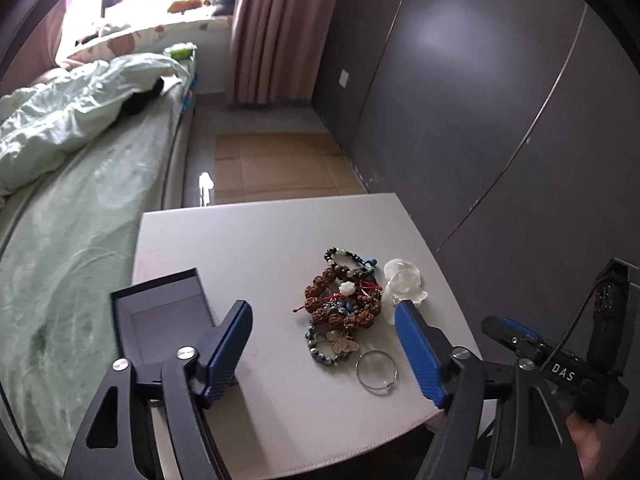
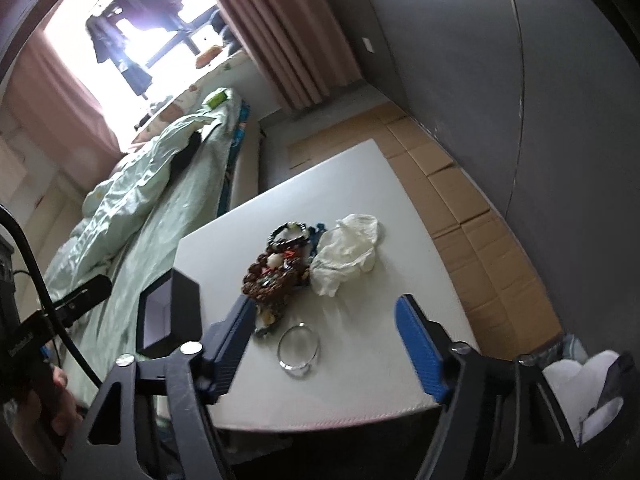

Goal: Organize jewelry
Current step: 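Lower left tool over brown bead bracelet while right tool nears white cloth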

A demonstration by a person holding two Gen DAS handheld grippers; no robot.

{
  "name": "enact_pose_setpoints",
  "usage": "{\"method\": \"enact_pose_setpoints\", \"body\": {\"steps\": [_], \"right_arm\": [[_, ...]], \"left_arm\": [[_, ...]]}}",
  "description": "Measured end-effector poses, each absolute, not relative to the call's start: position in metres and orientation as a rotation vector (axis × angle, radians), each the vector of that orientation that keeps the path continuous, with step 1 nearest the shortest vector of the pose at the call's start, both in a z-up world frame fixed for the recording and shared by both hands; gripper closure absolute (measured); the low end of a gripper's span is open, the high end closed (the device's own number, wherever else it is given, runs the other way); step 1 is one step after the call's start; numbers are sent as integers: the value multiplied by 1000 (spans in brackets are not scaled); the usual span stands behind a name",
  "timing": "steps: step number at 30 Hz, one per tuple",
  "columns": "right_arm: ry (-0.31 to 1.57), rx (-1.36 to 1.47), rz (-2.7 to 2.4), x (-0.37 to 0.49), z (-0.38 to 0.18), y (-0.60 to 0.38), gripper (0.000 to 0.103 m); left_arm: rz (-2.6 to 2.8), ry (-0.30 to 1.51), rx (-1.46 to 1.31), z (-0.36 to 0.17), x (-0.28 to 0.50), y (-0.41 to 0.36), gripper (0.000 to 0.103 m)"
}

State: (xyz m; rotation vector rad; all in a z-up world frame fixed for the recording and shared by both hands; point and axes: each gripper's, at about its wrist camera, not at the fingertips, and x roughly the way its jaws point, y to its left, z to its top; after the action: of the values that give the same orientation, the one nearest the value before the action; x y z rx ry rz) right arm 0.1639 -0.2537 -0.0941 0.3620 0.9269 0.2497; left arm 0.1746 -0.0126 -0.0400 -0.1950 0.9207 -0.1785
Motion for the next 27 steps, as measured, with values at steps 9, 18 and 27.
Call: {"method": "enact_pose_setpoints", "body": {"steps": [9, 18, 27], "right_arm": [[992, 434, 240, 193, -121, -257, 45], [1056, 551, 253, 213, -149, -260, 55], [1068, 592, 223, 217, -157, -268, 55]], "left_arm": [[-250, 1000, -224, -66, 212, -29, 43], [-372, 1076, -254, -112, 231, -51, 56], [-440, 1100, -142, -138, 235, -76, 56]]}}
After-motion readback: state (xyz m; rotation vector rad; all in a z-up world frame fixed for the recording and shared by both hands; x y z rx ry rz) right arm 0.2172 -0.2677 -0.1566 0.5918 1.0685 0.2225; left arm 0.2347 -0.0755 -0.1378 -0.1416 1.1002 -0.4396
